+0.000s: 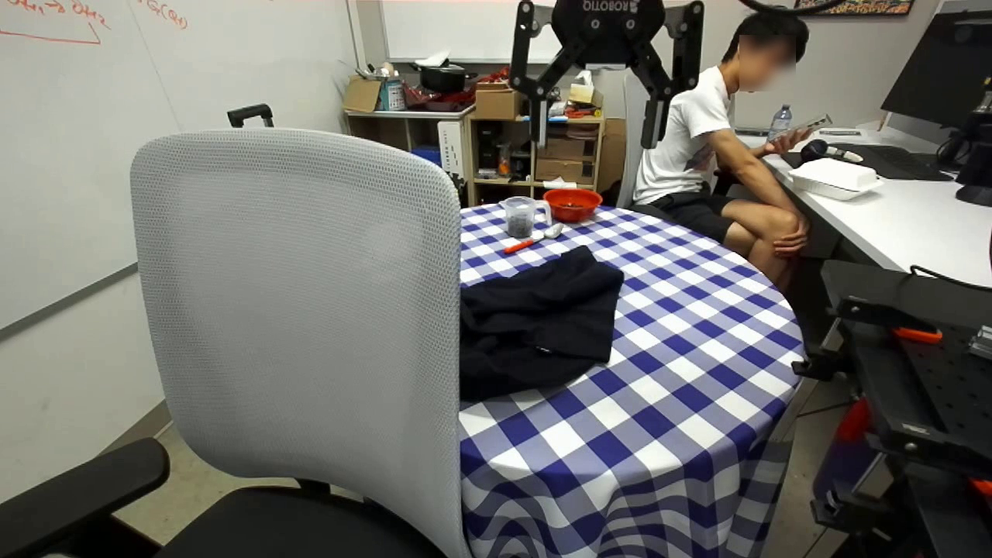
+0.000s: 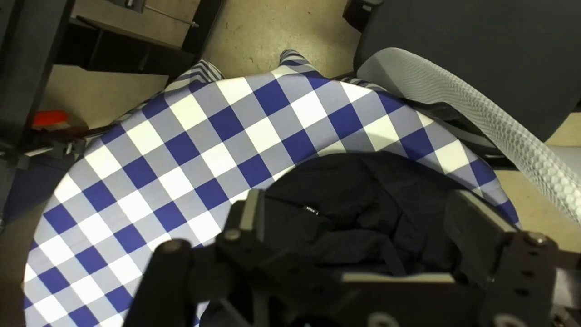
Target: Put the black towel on the backrest of the chair
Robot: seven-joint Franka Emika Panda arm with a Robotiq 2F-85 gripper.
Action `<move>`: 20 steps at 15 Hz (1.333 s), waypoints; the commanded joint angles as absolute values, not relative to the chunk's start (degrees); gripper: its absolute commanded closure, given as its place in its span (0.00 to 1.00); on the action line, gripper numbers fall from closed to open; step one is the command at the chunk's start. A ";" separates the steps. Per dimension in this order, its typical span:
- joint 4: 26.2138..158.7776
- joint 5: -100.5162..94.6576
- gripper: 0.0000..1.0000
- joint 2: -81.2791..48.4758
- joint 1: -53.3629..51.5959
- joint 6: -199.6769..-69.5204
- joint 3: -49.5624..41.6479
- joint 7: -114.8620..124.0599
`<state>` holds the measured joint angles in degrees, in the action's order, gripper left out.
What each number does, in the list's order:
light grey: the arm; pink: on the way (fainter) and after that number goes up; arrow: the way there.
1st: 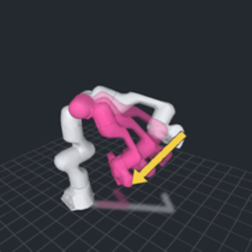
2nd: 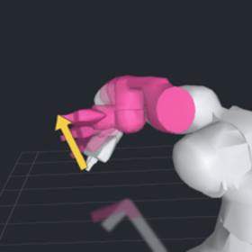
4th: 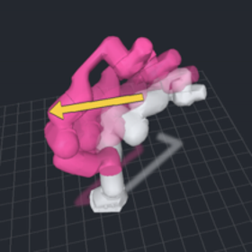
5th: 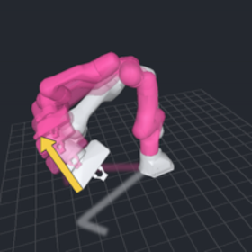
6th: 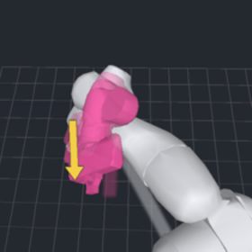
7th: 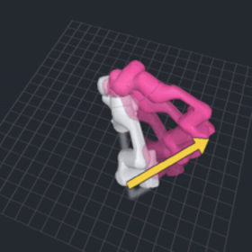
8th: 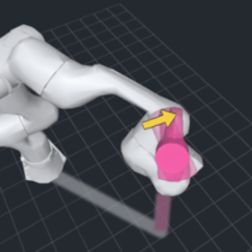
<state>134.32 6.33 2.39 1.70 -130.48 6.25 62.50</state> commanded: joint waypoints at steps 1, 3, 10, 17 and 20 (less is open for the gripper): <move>136.42 9.44 0.00 3.36 -0.22 -130.10 4.76 49.67; 137.25 10.87 0.00 4.26 -0.73 -128.81 4.72 43.05; 134.24 9.21 0.00 3.91 -1.14 -118.71 4.36 23.04; 126.45 -1.10 0.00 -7.04 -1.31 -111.78 3.74 10.93; 122.27 -11.09 0.00 -13.30 -2.27 -111.62 3.26 11.95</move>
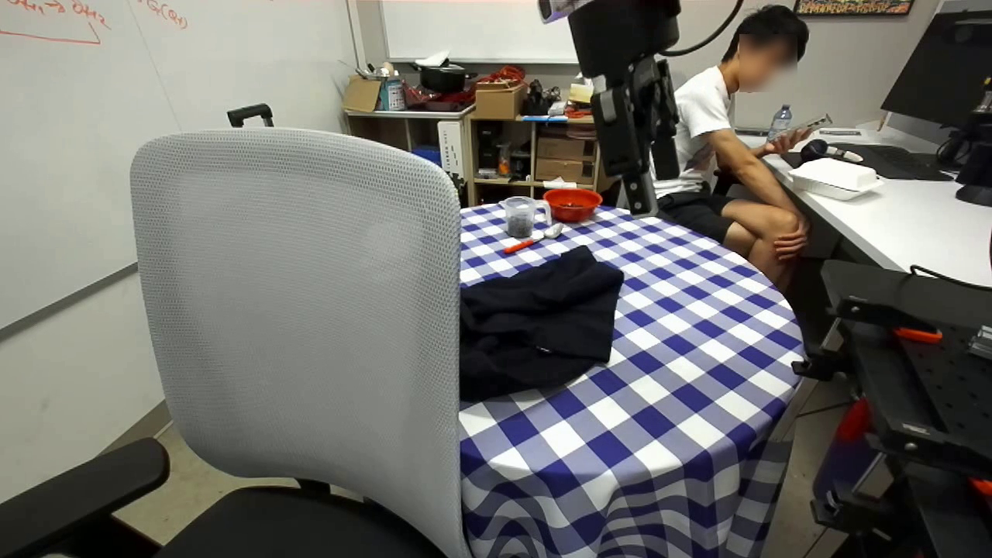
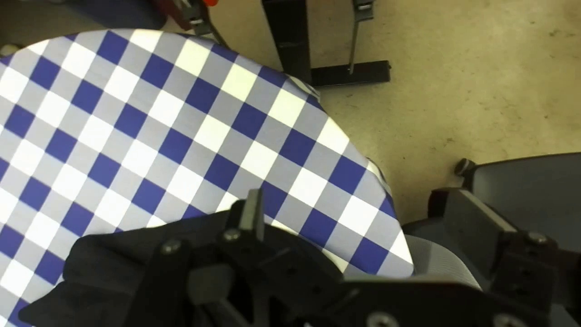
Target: Put the black towel on the backrest of the chair
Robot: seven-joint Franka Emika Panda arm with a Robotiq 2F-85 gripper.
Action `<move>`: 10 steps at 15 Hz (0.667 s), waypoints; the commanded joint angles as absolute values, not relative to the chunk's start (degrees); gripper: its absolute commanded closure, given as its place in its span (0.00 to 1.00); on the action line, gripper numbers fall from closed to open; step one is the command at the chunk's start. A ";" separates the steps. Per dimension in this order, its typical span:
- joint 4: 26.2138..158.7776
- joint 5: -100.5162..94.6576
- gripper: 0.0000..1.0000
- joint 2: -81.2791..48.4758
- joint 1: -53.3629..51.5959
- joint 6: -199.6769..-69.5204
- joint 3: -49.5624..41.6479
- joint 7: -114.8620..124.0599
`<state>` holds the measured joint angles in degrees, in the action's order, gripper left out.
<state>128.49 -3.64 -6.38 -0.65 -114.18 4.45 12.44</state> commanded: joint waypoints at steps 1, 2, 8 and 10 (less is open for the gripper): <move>121.19 -14.48 0.00 -14.95 -2.76 -112.15 2.99 12.14; 120.34 -18.05 0.00 -16.17 -3.39 -112.71 2.64 12.87; 121.52 -23.69 0.00 -19.19 -3.95 -119.73 0.34 16.73; 123.33 -18.07 0.00 -19.22 -2.65 -122.19 0.36 16.54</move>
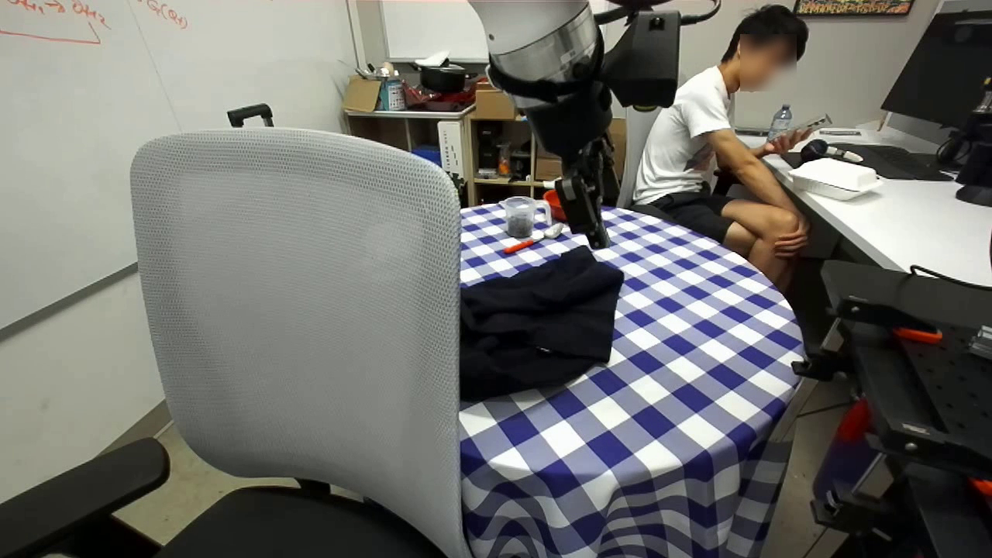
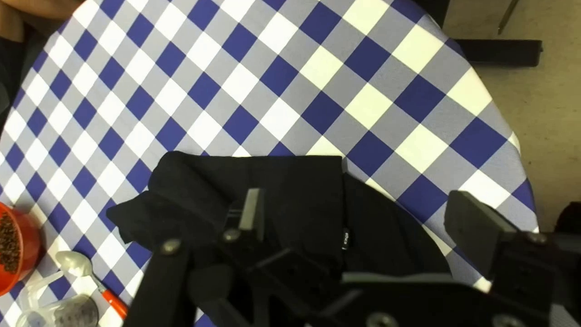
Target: Put the black towel on the backrest of the chair
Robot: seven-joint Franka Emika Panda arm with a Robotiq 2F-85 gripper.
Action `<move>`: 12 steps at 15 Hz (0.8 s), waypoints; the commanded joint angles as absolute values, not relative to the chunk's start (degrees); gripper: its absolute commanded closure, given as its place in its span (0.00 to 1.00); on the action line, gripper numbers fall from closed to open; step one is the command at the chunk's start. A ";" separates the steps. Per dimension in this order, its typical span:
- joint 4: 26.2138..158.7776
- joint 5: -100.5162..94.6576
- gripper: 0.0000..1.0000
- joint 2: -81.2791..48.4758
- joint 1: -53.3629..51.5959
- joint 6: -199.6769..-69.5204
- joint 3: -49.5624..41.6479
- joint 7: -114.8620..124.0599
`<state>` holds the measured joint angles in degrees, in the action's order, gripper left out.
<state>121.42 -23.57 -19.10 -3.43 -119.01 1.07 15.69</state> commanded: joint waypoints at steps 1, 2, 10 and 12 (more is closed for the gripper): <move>124.16 -15.50 0.00 -19.33 -2.25 -123.40 0.13 17.13; 124.99 -13.21 0.00 -19.41 -1.97 -124.64 -0.18 17.44; 126.23 -13.91 0.00 -25.39 -3.94 -134.05 -3.11 20.88; 124.79 -13.68 0.00 -28.18 -4.44 -136.16 -3.47 20.64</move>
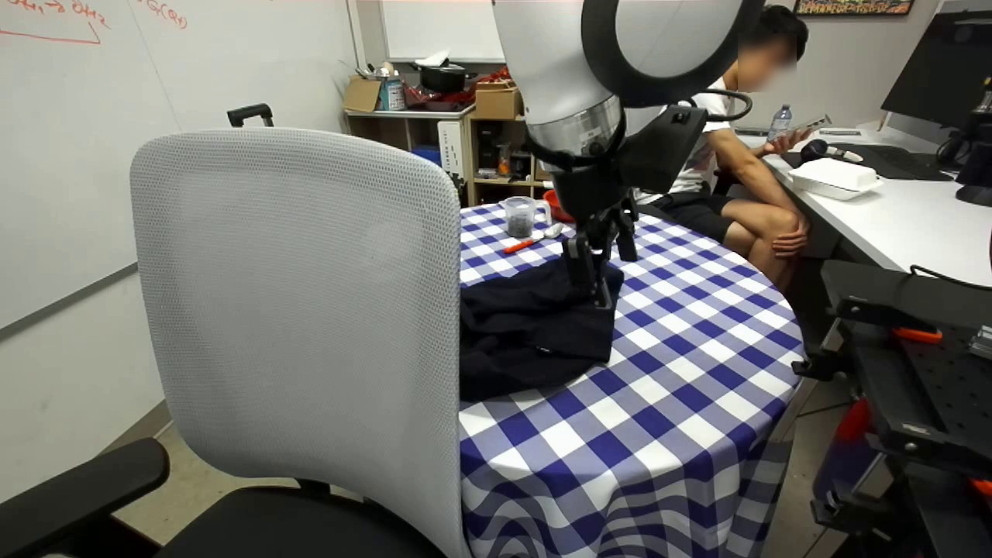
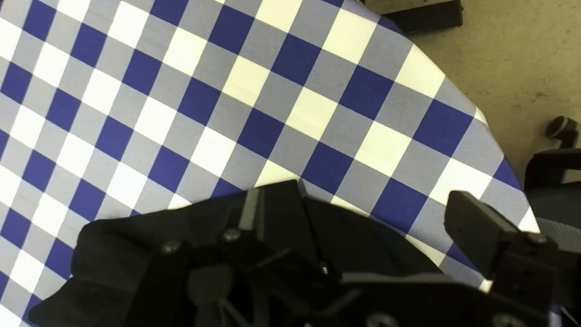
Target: Put the black towel on the backrest of the chair
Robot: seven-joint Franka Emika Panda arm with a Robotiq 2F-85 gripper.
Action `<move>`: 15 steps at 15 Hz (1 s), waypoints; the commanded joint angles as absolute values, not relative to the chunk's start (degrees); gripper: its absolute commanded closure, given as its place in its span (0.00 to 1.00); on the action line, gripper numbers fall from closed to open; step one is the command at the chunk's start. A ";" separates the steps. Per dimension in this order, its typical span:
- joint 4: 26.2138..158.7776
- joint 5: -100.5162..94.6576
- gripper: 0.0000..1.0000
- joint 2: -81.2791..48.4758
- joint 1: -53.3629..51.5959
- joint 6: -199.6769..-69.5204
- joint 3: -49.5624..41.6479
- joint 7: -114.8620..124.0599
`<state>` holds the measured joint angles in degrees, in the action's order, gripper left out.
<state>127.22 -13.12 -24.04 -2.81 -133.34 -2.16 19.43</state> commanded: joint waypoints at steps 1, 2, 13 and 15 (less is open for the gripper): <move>123.95 -13.24 0.00 -29.54 -4.52 -137.16 -3.57 20.16; 123.08 -13.23 0.00 -30.72 -4.76 -137.86 -3.87 20.00; 109.42 -7.35 0.00 -38.97 -1.97 -140.44 -2.66 14.73; 106.77 -5.64 0.00 -40.62 -1.40 -140.34 -2.25 12.92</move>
<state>111.70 -8.96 -37.13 -2.71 -139.94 -3.19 16.65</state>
